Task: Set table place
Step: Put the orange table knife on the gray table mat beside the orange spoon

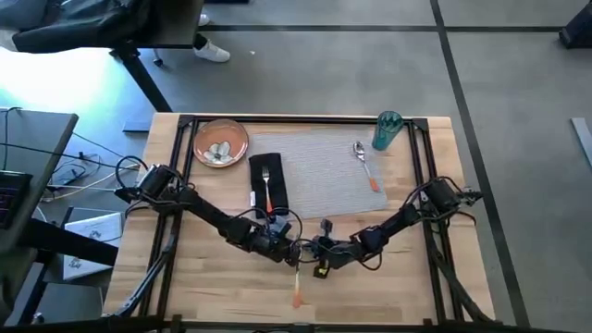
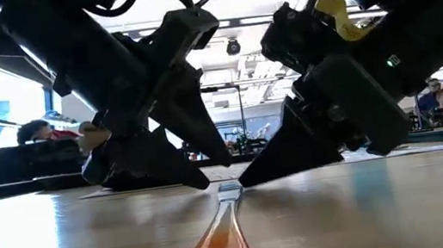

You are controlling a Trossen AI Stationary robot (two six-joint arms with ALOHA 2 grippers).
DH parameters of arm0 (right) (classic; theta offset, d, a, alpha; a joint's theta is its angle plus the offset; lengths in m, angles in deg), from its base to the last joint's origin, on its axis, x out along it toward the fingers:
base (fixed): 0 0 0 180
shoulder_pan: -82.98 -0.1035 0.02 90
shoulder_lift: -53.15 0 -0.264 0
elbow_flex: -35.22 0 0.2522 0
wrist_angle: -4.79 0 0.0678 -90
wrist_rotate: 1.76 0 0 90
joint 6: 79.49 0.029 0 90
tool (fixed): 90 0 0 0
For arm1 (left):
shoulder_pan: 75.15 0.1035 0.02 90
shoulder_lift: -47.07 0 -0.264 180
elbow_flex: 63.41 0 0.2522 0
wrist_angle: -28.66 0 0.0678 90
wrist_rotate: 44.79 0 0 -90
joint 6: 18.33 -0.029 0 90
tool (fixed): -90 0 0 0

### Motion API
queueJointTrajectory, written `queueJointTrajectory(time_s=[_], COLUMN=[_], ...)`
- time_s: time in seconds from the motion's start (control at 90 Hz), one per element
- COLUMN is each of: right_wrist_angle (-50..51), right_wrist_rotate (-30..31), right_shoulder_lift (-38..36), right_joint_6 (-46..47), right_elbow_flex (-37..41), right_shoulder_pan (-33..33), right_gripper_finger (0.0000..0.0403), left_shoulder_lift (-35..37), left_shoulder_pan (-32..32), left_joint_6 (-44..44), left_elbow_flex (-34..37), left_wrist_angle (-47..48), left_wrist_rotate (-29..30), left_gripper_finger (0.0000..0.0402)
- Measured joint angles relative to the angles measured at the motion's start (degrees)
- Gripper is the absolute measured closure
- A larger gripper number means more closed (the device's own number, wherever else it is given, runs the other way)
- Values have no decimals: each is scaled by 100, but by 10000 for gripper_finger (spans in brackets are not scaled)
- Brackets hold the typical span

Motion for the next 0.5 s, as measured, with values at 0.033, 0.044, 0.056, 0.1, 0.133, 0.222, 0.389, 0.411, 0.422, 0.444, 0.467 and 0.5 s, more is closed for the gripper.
queueJointTrajectory(time_s=[0.033,0.044,0.056,0.1,0.133,0.222,0.389,0.411,0.422,0.444,0.467,0.5], right_wrist_angle=[-2,13,37,216,281,138,-151,-214,-243,-302,-339,-378], right_wrist_rotate=[-32,-39,-45,-63,-57,-47,23,20,13,-16,-37,-43], right_shoulder_lift=[-6,-6,-6,-3,27,116,211,216,221,224,224,223], right_joint_6=[-4,3,20,121,212,316,198,162,151,112,109,110], right_elbow_flex=[-4,-4,-5,-5,-3,-4,-4,-2,-2,-2,-2,-2], right_shoulder_pan=[-4,-4,-4,1,0,0,-17,-15,-15,-13,-13,-12], right_gripper_finger=[403,403,403,403,403,403,403,403,403,403,403,403], left_shoulder_lift=[0,0,0,0,0,0,0,0,0,0,0,0], left_shoulder_pan=[0,0,0,-3,-4,-2,-2,-2,-2,-2,-2,-2], left_joint_6=[0,0,0,0,0,-16,-46,-47,-48,-48,-51,-55], left_elbow_flex=[0,0,0,0,0,0,0,0,0,0,0,0], left_wrist_angle=[-4,-5,-6,-17,-1,-26,-19,-15,-15,-14,-11,-12], left_wrist_rotate=[-1,1,4,-3,-4,4,11,11,11,10,9,9], left_gripper_finger=[255,255,255,255,255,255,255,255,255,255,255,255])
